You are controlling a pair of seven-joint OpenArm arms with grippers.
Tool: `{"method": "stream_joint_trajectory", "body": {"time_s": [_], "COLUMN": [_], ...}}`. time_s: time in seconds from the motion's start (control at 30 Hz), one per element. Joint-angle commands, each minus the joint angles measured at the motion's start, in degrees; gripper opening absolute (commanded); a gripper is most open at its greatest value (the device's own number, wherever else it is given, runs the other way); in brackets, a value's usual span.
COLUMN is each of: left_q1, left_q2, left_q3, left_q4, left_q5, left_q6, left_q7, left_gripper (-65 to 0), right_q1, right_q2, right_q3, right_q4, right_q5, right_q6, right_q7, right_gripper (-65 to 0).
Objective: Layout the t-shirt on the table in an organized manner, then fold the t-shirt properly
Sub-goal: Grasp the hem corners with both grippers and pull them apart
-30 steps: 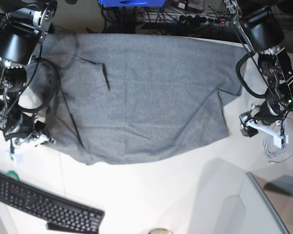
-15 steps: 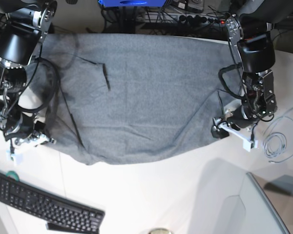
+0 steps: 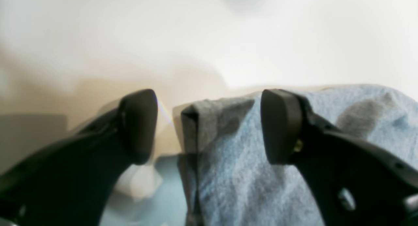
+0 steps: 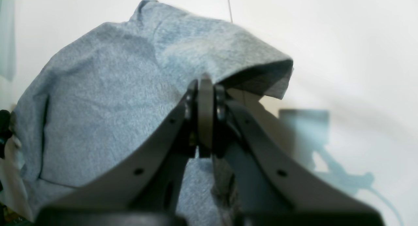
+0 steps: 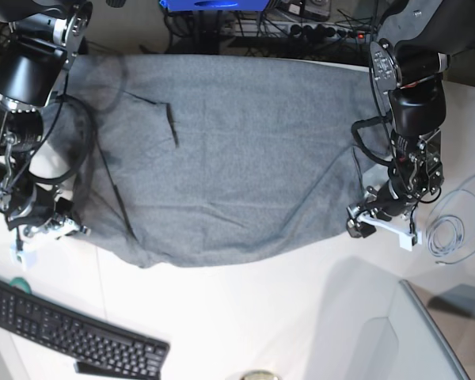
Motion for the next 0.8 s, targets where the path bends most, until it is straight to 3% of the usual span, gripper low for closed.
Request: {"method": "stream_joint_trajectory", "body": {"time_s": [0.0, 0.17, 0.27, 0.43, 0.77], "left_q1": [-0.4, -0.4, -2.1, -6.2, -15.1], "left_q2": [0.0, 0.0, 0.0, -0.6, -0.5], "left_q3": [0.2, 0.2, 0.5, 8.7, 16.1], "left_q4": [-0.6, -0.8, -1.2, -0.7, -1.1], "left_q5": [0.5, 0.5, 0.5, 0.5, 0.5], "left_q6": [0.4, 0.4, 0.4, 0.4, 0.6], "left_q7": [2.4, 1.9, 1.4, 1.5, 1.6], "left_gripper": [-26.2, -63.5, -65.0, -65.0, -65.0], "right_q1": [1.6, 2.1, 3.6, 6.2, 14.1], "right_q2": [0.7, 0.7, 1.3, 3.6, 11.7], "right_q3": [0.1, 0.1, 0.0, -0.5, -16.8], "right_q4": [0.9, 0.8, -1.6, -8.4, -22.1], "right_q5": [0.8, 0.7, 0.6, 0.6, 0.7], "right_q6": [0.5, 0.5, 0.5, 0.5, 0.5], "right_q7": [1.0, 1.1, 1.1, 5.1, 17.1], "right_gripper": [-64.8, -64.8, -64.8, -64.8, -64.8]}}
